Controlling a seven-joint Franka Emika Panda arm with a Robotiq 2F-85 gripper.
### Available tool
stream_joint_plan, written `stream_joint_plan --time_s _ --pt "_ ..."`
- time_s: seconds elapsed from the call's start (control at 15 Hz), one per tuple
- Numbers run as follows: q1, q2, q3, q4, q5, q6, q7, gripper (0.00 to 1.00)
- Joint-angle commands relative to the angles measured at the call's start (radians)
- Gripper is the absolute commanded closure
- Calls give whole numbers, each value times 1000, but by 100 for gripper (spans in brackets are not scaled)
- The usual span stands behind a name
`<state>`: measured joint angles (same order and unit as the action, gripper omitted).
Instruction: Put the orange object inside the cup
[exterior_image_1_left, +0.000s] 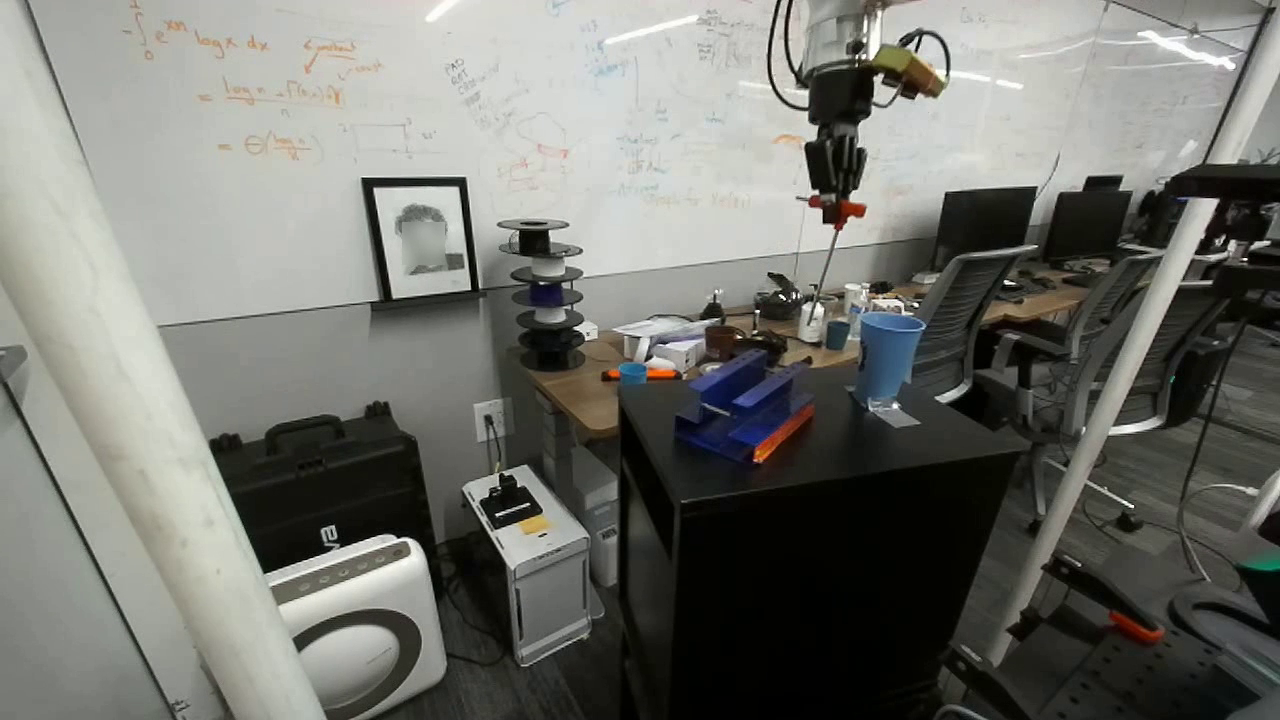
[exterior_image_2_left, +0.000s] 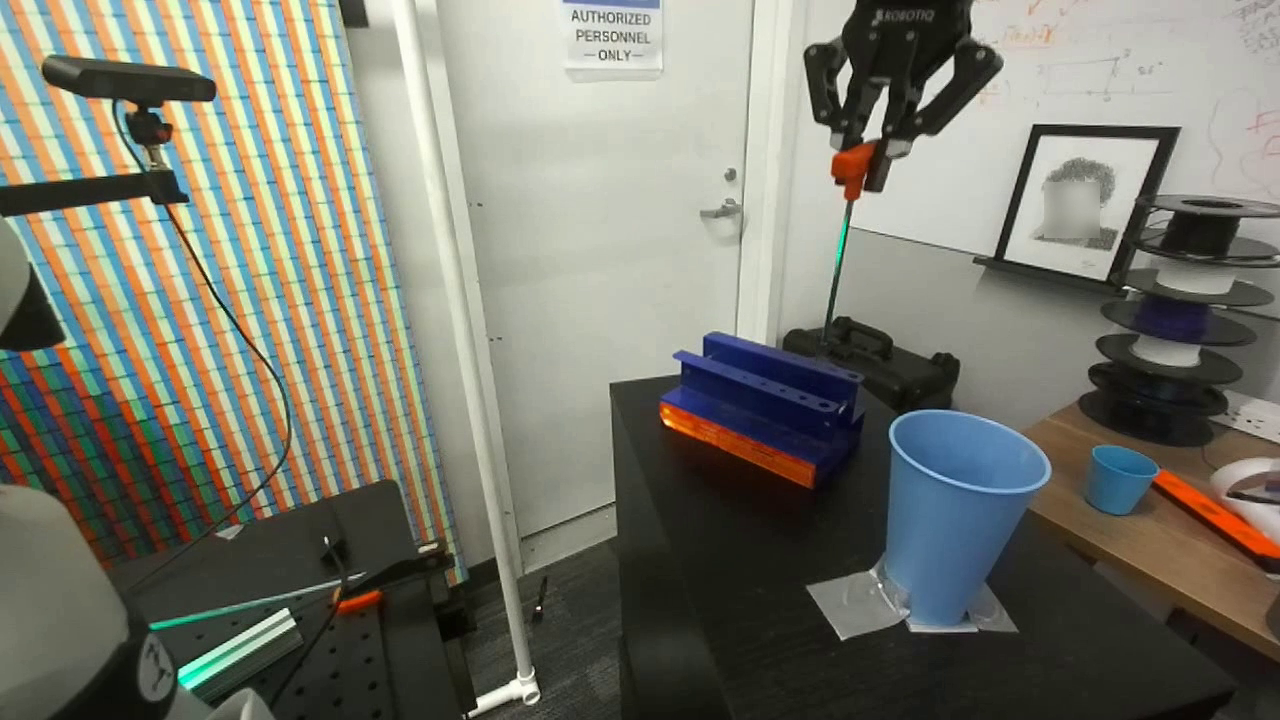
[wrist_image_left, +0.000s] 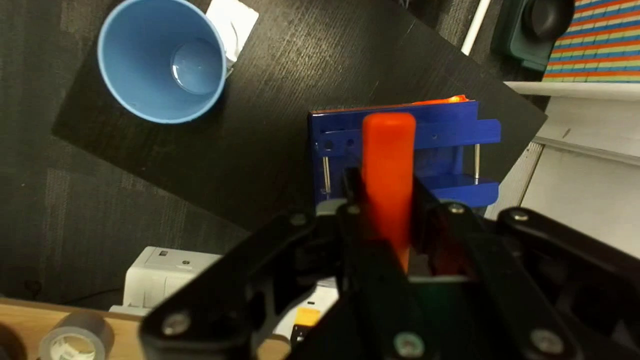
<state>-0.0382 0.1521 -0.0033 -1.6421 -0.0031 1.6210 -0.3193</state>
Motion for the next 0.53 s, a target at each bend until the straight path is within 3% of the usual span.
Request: stream_joint_plan --time_s 0.0,0.47 --pt "-13 -121 -25 -26 -57 -25 35 88" --pt "-85 -103 -115 -92 -98 8 92 88"
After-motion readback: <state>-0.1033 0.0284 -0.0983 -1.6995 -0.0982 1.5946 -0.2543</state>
